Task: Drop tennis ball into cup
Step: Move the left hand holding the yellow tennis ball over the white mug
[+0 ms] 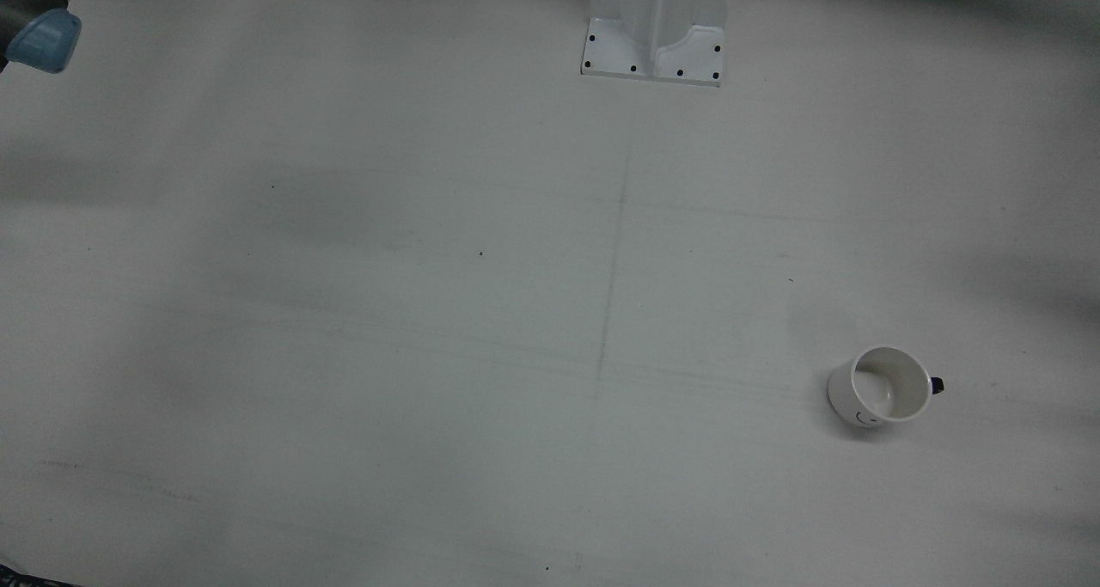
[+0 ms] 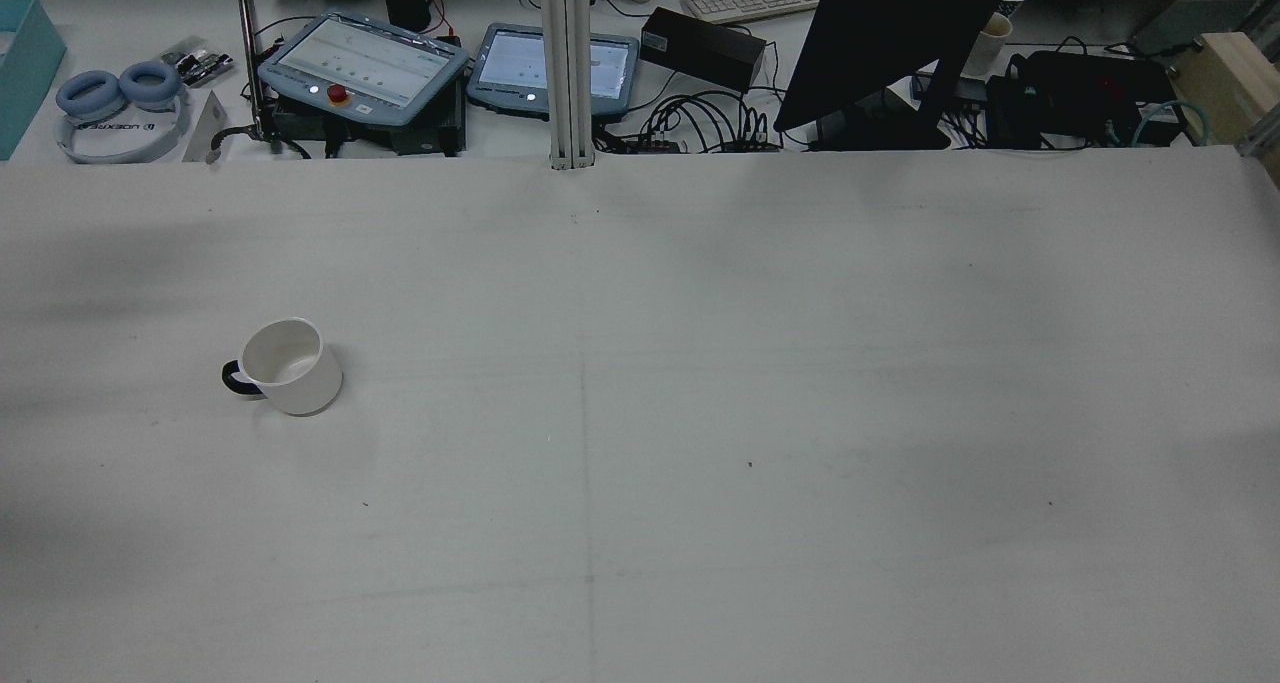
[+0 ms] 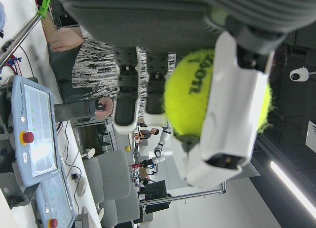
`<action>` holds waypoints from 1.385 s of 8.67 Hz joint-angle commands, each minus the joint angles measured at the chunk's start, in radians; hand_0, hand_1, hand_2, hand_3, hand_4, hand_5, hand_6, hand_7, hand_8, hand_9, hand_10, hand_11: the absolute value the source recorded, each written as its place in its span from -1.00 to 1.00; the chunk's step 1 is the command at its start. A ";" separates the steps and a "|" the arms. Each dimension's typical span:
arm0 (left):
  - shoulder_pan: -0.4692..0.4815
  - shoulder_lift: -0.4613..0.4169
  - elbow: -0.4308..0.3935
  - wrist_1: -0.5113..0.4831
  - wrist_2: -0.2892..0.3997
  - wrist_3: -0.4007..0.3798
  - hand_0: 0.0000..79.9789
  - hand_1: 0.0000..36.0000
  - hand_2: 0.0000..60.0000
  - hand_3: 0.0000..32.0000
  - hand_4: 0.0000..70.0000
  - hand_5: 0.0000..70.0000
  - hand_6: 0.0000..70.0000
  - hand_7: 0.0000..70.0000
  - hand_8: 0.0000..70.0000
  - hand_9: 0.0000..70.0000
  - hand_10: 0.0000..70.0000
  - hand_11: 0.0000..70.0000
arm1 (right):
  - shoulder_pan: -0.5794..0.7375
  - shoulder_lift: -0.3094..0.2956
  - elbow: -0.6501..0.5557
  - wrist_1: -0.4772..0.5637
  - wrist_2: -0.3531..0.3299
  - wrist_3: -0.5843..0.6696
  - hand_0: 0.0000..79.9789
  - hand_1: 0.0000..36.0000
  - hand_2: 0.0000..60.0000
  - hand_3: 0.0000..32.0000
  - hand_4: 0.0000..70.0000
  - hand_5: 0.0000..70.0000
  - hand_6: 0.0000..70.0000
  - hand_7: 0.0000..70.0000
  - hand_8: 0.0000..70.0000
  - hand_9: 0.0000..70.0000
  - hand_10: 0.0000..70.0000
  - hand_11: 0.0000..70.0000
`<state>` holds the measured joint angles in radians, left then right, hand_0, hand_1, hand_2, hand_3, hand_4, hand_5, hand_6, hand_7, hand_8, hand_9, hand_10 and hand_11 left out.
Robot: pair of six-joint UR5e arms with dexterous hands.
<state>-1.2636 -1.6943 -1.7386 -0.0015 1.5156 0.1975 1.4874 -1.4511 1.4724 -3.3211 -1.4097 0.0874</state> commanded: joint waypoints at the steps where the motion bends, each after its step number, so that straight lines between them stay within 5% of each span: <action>1: 0.010 -0.002 -0.012 0.000 -0.002 -0.001 1.00 1.00 0.90 -1.00 0.07 -0.01 1.00 1.00 0.43 0.81 0.03 0.55 | 0.001 0.000 0.000 0.000 0.000 0.000 -1.00 -1.00 -1.00 -1.00 -1.00 -1.00 -1.00 -1.00 -1.00 -1.00 -1.00 -1.00; 6: 0.341 -0.015 -0.038 0.015 -0.044 0.008 1.00 1.00 0.92 -1.00 0.07 -0.08 1.00 1.00 0.42 0.81 0.03 0.55 | -0.001 0.000 0.000 0.000 0.000 0.000 -1.00 -1.00 -1.00 -1.00 -1.00 -1.00 -1.00 -1.00 -1.00 -1.00 -1.00 -1.00; 11: 0.450 -0.016 0.019 -0.023 -0.060 0.013 1.00 1.00 0.98 -1.00 -0.01 -0.08 1.00 1.00 0.37 0.75 0.00 0.50 | -0.001 0.000 0.000 0.000 0.000 0.000 -1.00 -1.00 -1.00 -1.00 -1.00 -1.00 -1.00 -1.00 -1.00 -1.00 -1.00 -1.00; 12: 0.470 -0.027 0.031 -0.029 -0.058 0.011 0.97 1.00 0.98 -1.00 -0.12 -0.25 1.00 1.00 0.03 0.19 -0.13 0.32 | 0.001 0.000 0.000 0.000 0.000 0.000 -1.00 -1.00 -1.00 -1.00 -1.00 -1.00 -1.00 -1.00 -1.00 -1.00 -1.00 -1.00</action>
<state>-0.8277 -1.7095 -1.7352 -0.0086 1.4545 0.2097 1.4870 -1.4511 1.4723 -3.3211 -1.4097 0.0874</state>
